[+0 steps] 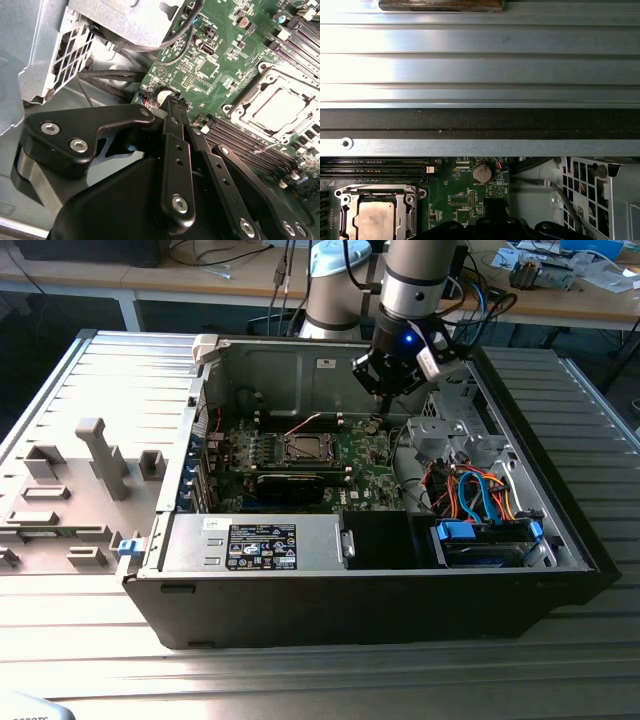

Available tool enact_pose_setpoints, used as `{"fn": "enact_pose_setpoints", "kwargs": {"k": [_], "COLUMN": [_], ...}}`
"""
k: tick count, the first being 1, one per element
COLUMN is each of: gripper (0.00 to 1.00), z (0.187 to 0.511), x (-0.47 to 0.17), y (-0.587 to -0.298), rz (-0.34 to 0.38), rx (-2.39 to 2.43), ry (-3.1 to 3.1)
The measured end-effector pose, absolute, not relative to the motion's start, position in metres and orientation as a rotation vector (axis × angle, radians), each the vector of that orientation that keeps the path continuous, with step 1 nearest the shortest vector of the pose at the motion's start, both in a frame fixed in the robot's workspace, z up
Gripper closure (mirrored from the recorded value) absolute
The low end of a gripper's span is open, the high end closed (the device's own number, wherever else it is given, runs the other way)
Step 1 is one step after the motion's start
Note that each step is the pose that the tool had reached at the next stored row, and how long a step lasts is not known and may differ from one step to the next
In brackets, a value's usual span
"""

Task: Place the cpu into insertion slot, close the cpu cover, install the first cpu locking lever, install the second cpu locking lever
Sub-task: 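Install the first cpu locking lever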

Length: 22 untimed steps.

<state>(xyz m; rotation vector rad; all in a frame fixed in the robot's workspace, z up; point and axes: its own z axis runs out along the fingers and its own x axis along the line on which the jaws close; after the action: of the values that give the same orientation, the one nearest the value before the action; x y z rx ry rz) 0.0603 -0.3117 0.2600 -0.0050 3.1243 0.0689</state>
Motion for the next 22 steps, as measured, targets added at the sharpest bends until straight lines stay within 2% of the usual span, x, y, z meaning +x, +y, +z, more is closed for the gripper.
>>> {"fn": "enact_pose_setpoints", "kwargs": {"k": [22], "gripper": [0.89], "z": [0.2598], "x": [0.068], "y": [-0.3117], "rz": [0.069], "rx": [-0.005], "ry": [3.124]}}
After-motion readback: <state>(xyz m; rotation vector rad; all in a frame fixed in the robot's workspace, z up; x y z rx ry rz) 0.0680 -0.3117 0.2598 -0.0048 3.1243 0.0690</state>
